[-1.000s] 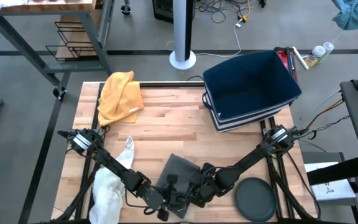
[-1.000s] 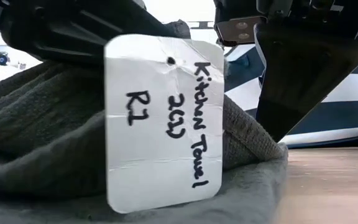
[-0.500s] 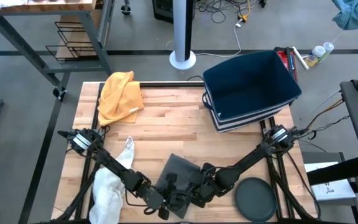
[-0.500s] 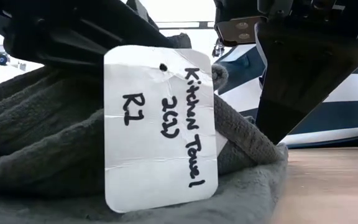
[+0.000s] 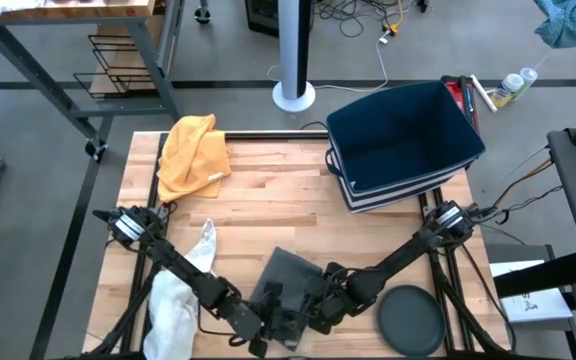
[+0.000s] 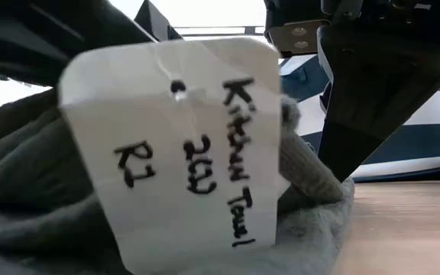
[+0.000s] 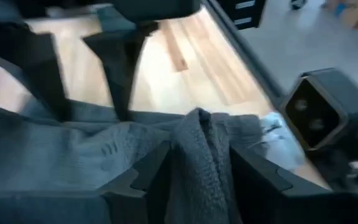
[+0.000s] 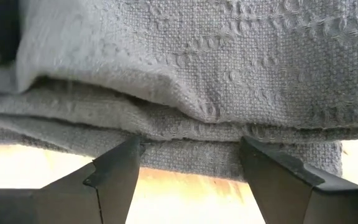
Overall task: Fold kitchen towel into neat rectangle
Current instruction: Fold the gray towel
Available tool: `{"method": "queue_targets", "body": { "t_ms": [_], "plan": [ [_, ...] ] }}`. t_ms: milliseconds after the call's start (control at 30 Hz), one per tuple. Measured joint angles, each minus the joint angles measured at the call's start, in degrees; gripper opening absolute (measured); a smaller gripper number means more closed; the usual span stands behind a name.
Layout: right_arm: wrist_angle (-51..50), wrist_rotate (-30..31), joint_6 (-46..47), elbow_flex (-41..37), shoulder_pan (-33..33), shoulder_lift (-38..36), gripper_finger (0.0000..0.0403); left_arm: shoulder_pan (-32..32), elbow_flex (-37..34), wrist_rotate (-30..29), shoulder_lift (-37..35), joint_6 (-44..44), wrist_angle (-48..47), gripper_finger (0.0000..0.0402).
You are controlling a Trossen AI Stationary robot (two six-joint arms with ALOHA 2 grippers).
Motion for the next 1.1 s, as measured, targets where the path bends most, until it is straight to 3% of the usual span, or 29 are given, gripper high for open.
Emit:
{"method": "queue_targets", "body": {
  "t_ms": [133, 567, 733, 933, 1100],
  "plan": [
    [0.0, 0.0, -0.02, 0.0, 0.0, 0.0, 0.026, -0.15, 0.0, 1.73, 0.51, -1.67, 0.12, 0.0149],
    [0.13, 0.0, 0.34, 0.0, -0.02, 0.0, 0.0265, -0.33, 0.0, -4.35, 3.69, -0.59, 2.0, 0.0146],
    [0.13, 0.0, 0.06, 0.0, -0.02, 0.0, 0.0259, -0.33, 0.0, -4.33, 3.39, 0.47, 2.47, 0.0109],
    [-1.49, -0.04, -0.55, 0.48, -0.02, -0.69, 0.0265, -0.33, 0.0, -4.35, 2.93, 1.54, 2.47, 0.0013],
    [-10.05, 1.51, 6.01, 1.52, -0.02, -3.96, 0.0263, -0.33, 0.0, -4.4, 1.68, 2.08, 2.04, 0.0012]
  ]
}}
